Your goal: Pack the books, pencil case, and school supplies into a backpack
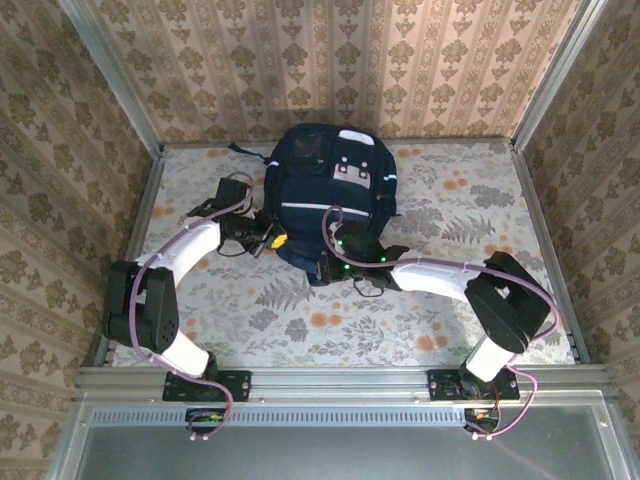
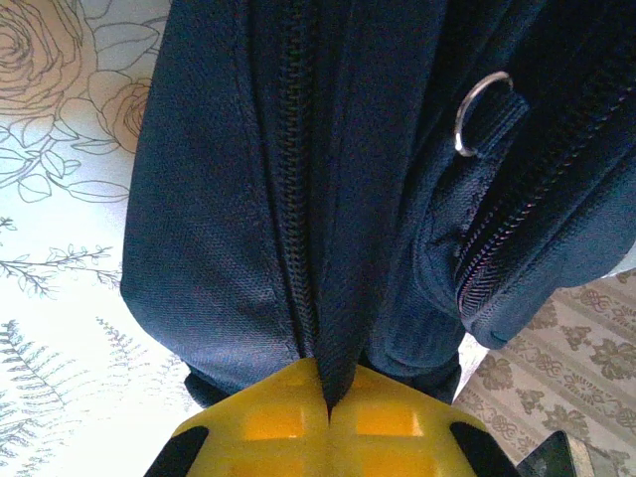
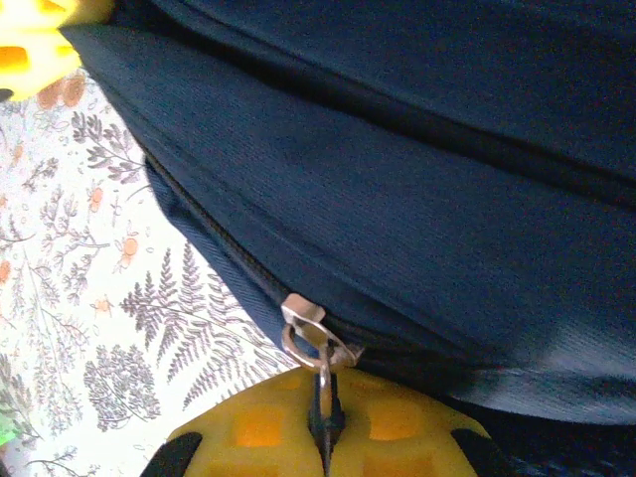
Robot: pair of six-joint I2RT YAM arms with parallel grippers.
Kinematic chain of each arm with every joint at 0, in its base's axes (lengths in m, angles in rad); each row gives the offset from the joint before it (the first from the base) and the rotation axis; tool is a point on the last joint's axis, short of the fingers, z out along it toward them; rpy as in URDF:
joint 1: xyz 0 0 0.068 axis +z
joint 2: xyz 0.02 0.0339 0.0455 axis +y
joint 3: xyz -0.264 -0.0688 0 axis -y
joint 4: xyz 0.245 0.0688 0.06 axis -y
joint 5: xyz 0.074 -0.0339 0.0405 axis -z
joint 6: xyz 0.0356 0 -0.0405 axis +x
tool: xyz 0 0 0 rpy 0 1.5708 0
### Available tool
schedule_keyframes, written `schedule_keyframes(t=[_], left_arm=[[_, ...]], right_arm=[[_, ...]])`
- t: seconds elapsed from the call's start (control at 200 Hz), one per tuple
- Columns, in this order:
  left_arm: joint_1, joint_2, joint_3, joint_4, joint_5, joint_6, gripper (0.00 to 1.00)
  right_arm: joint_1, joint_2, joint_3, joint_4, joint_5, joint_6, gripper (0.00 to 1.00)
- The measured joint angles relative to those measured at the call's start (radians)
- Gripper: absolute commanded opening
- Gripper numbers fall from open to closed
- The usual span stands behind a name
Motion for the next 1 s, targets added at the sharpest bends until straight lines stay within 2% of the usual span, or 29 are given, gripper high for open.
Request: schedule_keyframes(t=[0.59,0.74,0.88,0.97,1.0], left_arm=[[0.032,-0.047,0.0,-0.019,0.039,0.04,0.0],[0.104,-0.086,0.0,-0.029,-0.031,0.053,0.0],[0.112,-0.091,0.0,-0.031,-0.055,0.061,0.0],[0.102,-0.091,0.0,-0.035,-0.055,0.068,0.27],[0.098,-0.091,0.0,-0.037,-0.056,0.071,0.33]], right_arm=[[-0.158,-0.116,-0.146,0.048,-0.022,-0.047,0.0],[-0.241,-0.127,-0.199,0.009,0.058,-0.041,0.0],[-0.258,-0.129,-0.2,0.01,0.04,-0.045,0.0],[-0.25,-0.129,-0.198,0.019,0.007,-0.044,0.0],[-0.244,-0.128,-0.196,0.02,-0.003,-0.041,0.0]])
